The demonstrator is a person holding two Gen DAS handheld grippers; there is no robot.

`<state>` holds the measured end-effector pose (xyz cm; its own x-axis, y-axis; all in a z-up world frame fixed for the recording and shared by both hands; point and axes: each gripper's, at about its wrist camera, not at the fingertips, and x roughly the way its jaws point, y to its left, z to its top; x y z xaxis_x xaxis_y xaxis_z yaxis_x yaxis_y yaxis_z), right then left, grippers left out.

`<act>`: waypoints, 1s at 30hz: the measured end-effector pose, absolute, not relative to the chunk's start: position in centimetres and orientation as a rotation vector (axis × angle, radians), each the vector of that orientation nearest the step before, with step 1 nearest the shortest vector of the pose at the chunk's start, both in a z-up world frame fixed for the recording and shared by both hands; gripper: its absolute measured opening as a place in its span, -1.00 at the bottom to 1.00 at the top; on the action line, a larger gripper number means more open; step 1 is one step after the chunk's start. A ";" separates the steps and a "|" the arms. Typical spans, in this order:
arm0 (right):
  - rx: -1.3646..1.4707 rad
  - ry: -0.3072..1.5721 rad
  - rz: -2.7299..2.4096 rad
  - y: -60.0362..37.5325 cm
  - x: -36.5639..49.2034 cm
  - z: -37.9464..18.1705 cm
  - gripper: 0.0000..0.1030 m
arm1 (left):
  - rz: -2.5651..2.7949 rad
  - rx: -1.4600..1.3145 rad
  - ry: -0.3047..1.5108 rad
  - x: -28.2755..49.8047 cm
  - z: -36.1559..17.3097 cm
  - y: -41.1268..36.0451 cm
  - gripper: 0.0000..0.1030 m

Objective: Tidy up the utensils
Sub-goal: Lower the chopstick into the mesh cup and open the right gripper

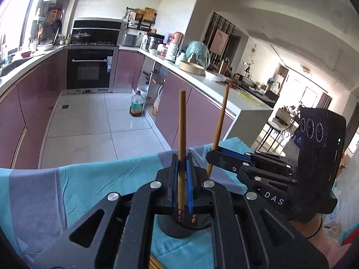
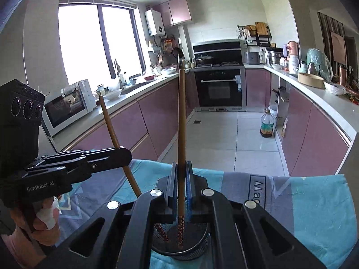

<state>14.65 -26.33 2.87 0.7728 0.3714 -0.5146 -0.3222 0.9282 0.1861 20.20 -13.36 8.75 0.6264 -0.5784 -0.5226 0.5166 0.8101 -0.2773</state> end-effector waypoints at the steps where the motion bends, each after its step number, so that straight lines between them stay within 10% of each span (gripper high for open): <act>1: 0.090 0.599 0.375 -26.1 14.9 2.5 -0.90 | -0.627 -0.088 0.655 20.5 8.2 -13.8 -0.86; 13: 0.111 0.688 0.336 -26.0 17.0 0.6 -0.79 | -0.602 -0.055 0.725 23.6 3.4 -14.8 -0.83; 17: 0.124 0.674 0.319 -26.5 16.5 0.5 -0.51 | -0.588 -0.048 0.715 23.2 2.8 -14.2 -0.65; 30: 0.188 0.594 0.430 -27.5 10.0 0.6 -0.46 | -0.504 -0.044 0.662 18.5 0.4 -9.0 -0.29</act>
<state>10.04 -27.47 0.64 0.7438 0.4435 -0.5000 -0.3369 0.8949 0.2926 18.53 -9.00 0.41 0.6730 -0.4617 -0.5778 0.4341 0.8791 -0.1967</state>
